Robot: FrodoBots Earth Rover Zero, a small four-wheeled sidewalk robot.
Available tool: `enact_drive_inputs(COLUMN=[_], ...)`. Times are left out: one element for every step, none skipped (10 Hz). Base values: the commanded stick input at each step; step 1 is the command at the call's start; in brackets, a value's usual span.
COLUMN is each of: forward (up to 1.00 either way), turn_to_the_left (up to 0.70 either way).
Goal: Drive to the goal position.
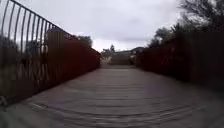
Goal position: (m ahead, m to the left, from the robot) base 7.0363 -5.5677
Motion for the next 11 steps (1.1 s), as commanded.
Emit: enact_drive_inputs(forward=[1.00, 1.00, 1.00, 1.00, 1.00, 1.00, 1.00, 1.00, 1.00, 1.00, 1.00], turn_to_the_left=[0.00, 0.00, 0.00, 0.00, 0.00, 0.00, -0.37, -0.38, -0.40, -0.29, -0.17])
